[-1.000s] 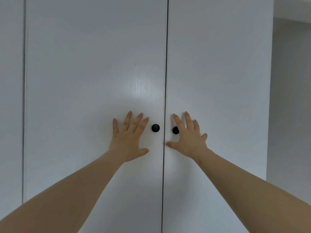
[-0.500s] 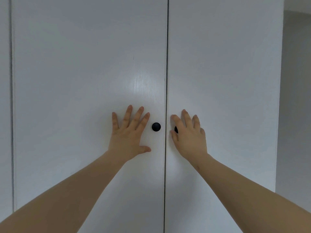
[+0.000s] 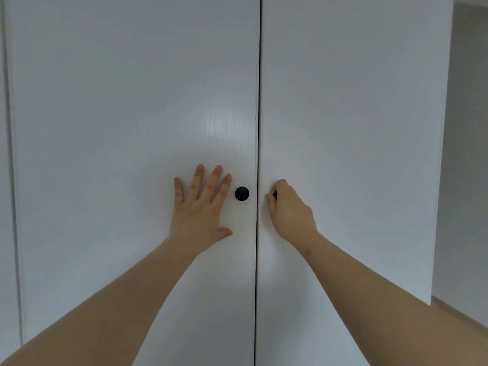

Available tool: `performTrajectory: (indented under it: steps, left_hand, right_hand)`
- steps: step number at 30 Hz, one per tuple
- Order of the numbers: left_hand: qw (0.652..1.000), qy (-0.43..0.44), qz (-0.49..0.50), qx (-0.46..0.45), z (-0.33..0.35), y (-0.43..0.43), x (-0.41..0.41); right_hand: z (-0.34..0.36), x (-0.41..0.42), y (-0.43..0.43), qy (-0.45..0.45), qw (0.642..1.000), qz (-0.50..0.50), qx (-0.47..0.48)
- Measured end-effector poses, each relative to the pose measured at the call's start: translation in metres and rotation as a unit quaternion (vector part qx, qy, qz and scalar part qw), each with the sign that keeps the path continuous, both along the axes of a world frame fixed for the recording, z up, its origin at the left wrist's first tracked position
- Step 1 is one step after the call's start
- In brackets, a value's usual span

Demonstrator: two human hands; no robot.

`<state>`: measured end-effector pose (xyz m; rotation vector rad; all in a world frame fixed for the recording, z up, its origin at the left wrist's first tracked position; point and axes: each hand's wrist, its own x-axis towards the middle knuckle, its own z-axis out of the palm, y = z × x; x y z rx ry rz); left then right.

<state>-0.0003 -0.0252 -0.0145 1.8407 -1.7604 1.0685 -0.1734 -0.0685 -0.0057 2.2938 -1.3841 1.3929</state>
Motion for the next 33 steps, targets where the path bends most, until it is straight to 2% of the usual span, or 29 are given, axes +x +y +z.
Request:
performTrajectory:
  steps: [8, 11, 15, 19, 23, 25, 29, 33]
  left_hand:
    - [0.991, 0.055, -0.071, 0.102, 0.007, 0.022, 0.009]
    - [0.975, 0.161, -0.118, 0.102, 0.004, 0.032, 0.003]
    - [0.913, 0.341, -0.210, 0.080, -0.006, 0.050, -0.022]
    - [0.857, 0.431, -0.278, 0.045, -0.012, 0.067, -0.050]
    - [0.758, 0.528, -0.383, 0.009, -0.007, 0.080, -0.079]
    - [0.721, 0.548, -0.423, 0.001, -0.003, 0.085, -0.094]
    - [0.687, 0.555, -0.469, 0.000, 0.000, 0.090, -0.121]
    - [0.684, 0.541, -0.488, 0.033, -0.004, 0.093, -0.151]
  right_hand:
    - [0.001, -0.012, 0.028, -0.036, 0.998, 0.038, 0.024]
    - [0.001, -0.020, 0.042, -0.044, 0.998, 0.046, 0.019]
    - [-0.001, -0.035, 0.065, -0.059, 0.996, 0.060, 0.014]
    - [-0.002, -0.051, 0.088, -0.103, 0.992, 0.070, 0.019]
    - [-0.001, -0.072, 0.114, -0.113, 0.989, 0.090, 0.031]
    - [-0.001, -0.085, 0.127, -0.124, 0.987, 0.095, 0.033]
    - [-0.001, -0.113, 0.153, -0.166, 0.979, 0.113, 0.039]
    - [-0.004, -0.146, 0.177, -0.205, 0.973, 0.099, 0.033]
